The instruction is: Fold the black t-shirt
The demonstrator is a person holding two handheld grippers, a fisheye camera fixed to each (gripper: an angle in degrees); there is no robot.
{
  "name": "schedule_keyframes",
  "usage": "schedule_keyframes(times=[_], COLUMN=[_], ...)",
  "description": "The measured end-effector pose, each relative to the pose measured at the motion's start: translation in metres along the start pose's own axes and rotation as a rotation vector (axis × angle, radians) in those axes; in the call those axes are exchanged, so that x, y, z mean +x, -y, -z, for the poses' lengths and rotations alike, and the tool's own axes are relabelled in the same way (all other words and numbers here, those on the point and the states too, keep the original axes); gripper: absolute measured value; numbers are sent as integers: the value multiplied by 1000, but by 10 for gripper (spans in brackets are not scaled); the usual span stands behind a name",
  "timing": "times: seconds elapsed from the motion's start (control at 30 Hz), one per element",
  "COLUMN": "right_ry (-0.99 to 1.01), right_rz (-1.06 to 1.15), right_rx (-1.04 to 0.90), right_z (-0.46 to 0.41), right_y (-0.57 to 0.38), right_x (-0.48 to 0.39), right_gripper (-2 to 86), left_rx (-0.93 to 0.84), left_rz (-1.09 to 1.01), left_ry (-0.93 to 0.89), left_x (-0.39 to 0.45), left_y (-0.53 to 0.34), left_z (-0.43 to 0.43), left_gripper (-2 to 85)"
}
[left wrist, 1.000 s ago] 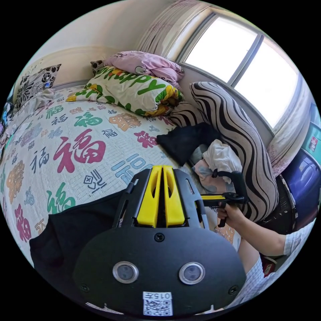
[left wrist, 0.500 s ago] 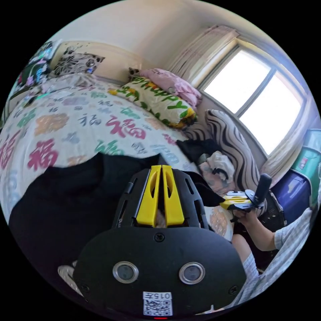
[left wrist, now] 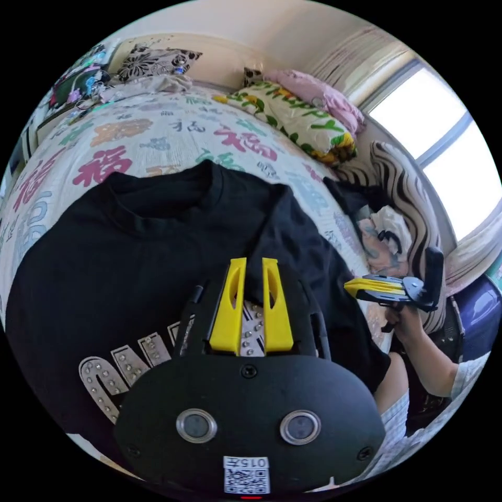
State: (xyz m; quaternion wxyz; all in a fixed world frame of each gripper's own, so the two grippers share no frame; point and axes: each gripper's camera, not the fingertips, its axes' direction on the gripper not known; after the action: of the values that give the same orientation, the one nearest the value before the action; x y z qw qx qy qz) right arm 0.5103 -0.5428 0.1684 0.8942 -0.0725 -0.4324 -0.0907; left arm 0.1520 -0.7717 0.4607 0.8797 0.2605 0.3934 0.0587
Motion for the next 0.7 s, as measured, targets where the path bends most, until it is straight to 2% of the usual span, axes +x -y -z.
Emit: schedule_keyframes(times=[0.17,0.23,0.33,0.43,0.5,0.6,0.7], right_ry=[108,129,101,85,54,82,88], right_rz=[-89,-74,-58,-76,-99,-151,-199], right_rx=[66,156,227,157,99,118,136], right_z=[0,10,12,-11,-28,-37,-35], right_y=[-15,-15,-2,18,24,21,17], right_x=[16,18,16,16,19,29,37], right_gripper=[-8,-7,-6,-6,-6,-7,-6], left_rx=[-32,70,182,135,74,15,14], left_rz=[-120,-186,-246,-253,-191,-92,-131], left_ry=[92,188,75,-32,-31,72,122], left_x=[7,19,42,63,62,51,51], left_y=[-4,-3,14,39,50,58,47], left_z=[18,39,51,24,0,-24,-21], left_gripper=[1,-2,-4,-7,-7,-7,-6])
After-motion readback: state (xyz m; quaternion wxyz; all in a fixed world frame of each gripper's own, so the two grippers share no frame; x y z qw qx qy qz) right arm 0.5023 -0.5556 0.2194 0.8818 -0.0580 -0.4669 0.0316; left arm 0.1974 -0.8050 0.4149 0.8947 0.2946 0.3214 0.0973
